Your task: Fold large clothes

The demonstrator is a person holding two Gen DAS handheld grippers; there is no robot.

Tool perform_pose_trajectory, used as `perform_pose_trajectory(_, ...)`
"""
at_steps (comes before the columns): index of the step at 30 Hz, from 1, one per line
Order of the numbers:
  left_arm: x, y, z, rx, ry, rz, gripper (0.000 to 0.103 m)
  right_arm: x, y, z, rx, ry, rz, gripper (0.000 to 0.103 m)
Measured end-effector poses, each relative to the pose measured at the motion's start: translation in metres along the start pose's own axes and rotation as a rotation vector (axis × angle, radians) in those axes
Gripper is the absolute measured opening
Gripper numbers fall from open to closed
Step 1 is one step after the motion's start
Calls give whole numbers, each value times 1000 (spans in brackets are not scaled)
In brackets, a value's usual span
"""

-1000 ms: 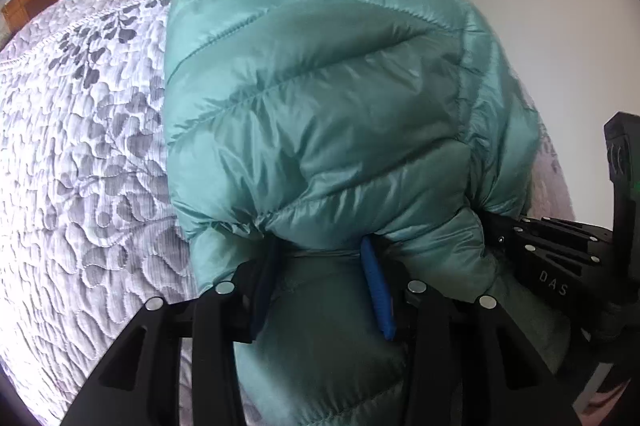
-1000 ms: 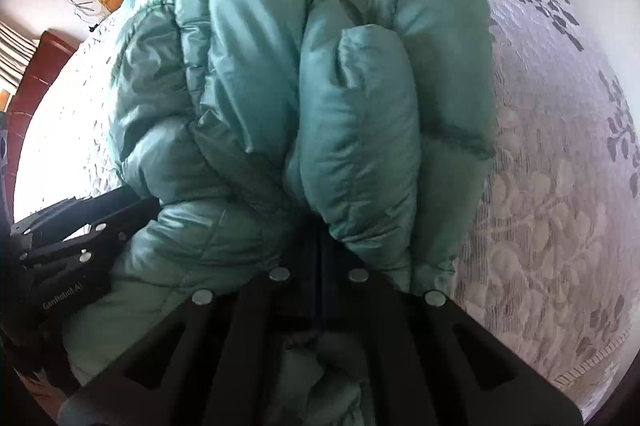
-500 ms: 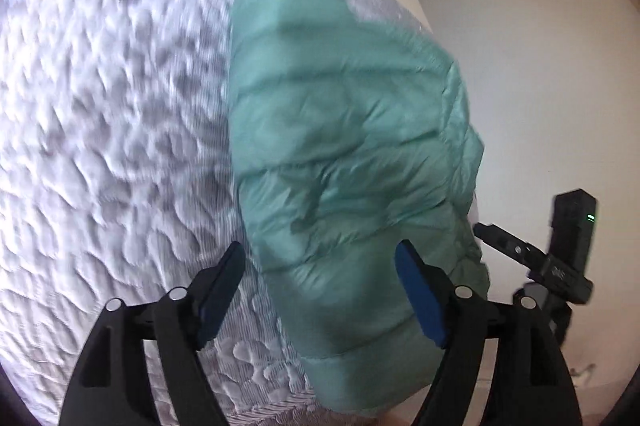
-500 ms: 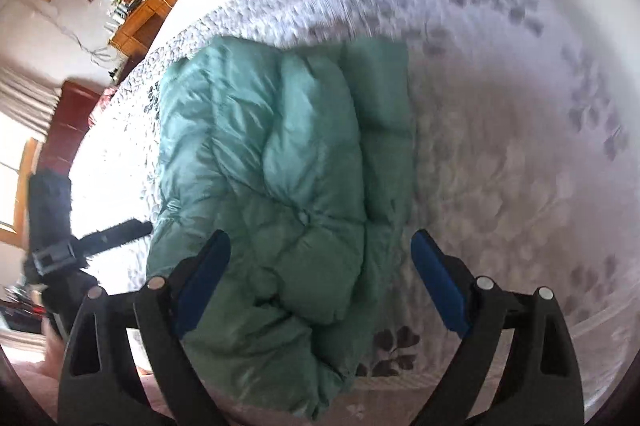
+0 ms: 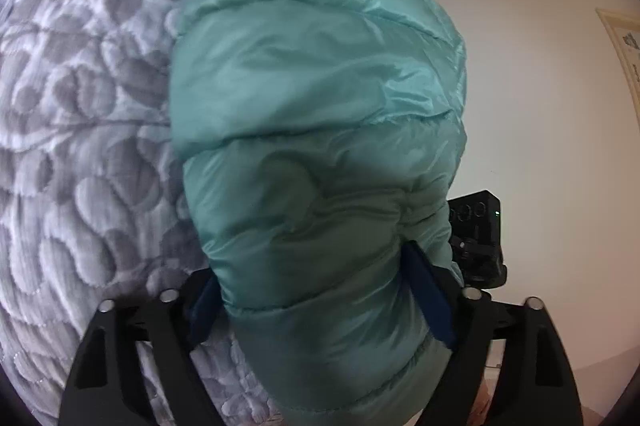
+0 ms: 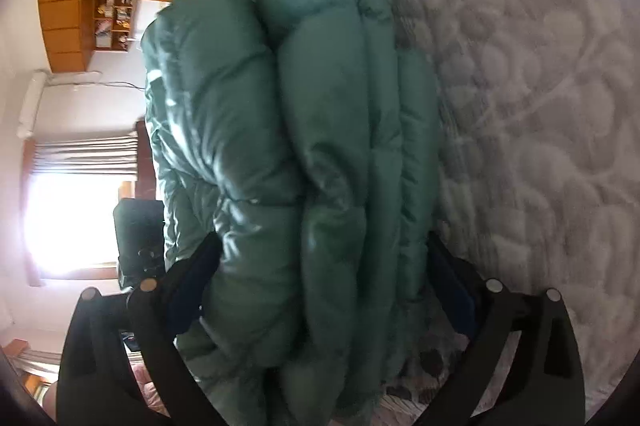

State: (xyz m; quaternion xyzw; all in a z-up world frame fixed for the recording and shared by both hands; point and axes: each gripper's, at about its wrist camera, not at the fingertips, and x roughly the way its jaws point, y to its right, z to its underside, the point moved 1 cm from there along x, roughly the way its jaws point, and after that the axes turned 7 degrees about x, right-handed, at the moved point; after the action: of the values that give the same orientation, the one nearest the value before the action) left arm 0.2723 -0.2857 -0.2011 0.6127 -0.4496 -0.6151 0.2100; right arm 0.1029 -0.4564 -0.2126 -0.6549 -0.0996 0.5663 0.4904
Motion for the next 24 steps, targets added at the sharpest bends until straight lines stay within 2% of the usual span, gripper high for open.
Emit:
perform_pose_trajectory(1, -1, 4, 0, 20, 6, -3, 70, 0, 1, -1, -3, 1, -14, 87)
perform_pose_trajectory(2, -2, 8, 0, 38, 13, -6, 64, 1, 1, 0, 6, -15, -53, 73)
perform_pose_trajectory(3, -3, 10, 0, 46, 18, -8, 59, 2, 3, -1, 12, -19, -66, 70)
perform_pose_trajectory(5, -8, 16, 0, 67, 35, -5, 52, 0, 0, 2, -5, -21, -83, 54)
perform_pose_trajectory(8, -19, 26, 3, 112, 76, -9, 48, -8, -15, 10, -69, -8, -94, 42)
perform_pose_trajectory(11, -27, 40, 1, 147, 115, -19, 46, -14, -39, 16, -154, 15, -90, 37)
perform_pose_trajectory(17, -75, 53, -10, 214, 220, -56, 46, -10, -93, 13, -293, 48, -87, 36)
perform_pose_trajectory(24, -126, 33, -49, 227, 323, -155, 46, 33, -141, -23, -384, 33, -92, 36)
